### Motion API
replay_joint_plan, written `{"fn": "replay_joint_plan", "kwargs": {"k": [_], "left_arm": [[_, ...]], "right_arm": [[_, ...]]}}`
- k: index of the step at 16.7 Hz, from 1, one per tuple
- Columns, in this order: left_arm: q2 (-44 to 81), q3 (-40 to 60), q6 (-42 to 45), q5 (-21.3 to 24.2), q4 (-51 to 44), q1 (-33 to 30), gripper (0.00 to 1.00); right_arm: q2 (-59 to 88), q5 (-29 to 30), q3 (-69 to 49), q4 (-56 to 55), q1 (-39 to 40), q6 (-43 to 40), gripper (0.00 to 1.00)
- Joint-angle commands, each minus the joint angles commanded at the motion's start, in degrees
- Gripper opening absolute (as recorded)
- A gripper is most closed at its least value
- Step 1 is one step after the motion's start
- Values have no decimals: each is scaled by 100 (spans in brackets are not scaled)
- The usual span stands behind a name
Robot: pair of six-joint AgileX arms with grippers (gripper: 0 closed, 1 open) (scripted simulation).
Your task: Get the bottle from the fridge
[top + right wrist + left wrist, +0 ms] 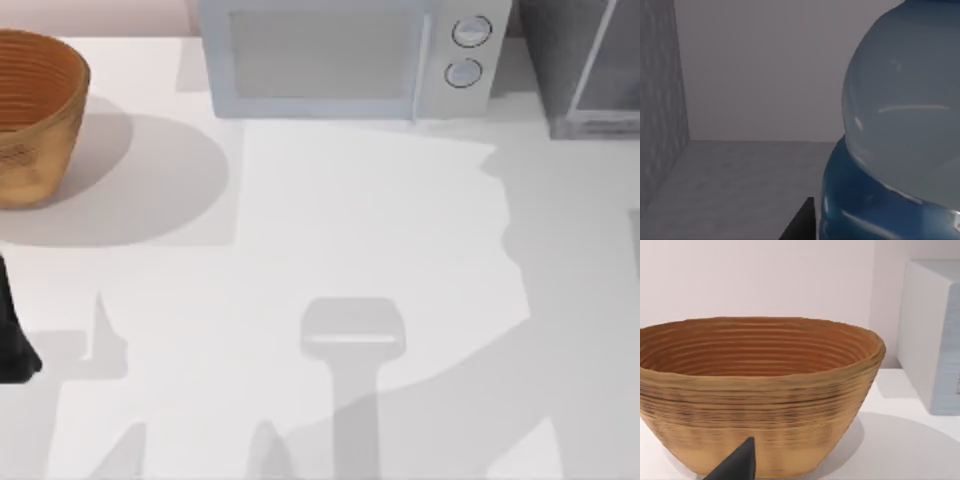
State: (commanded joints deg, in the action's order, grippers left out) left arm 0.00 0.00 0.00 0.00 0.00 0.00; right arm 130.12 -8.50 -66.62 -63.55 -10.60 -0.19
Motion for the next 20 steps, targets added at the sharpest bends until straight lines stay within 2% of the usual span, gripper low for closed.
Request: {"fn": "replay_joint_plan", "kwargs": {"k": [5, 10, 15, 20], "left_arm": [[0, 0, 0, 0, 0, 0, 100], [0, 0, 0, 0, 0, 0, 100], [0, 0, 0, 0, 0, 0, 100], [0, 0, 0, 0, 0, 0, 100]], "right_arm": [[-103, -2, -8, 98, -16, 9, 0], [-732, -10, -127, 863, -16, 15, 0], [-778, -16, -107, 904, -17, 24, 0], [-1385, -132, 829, 541, -109, 30, 0]]}}
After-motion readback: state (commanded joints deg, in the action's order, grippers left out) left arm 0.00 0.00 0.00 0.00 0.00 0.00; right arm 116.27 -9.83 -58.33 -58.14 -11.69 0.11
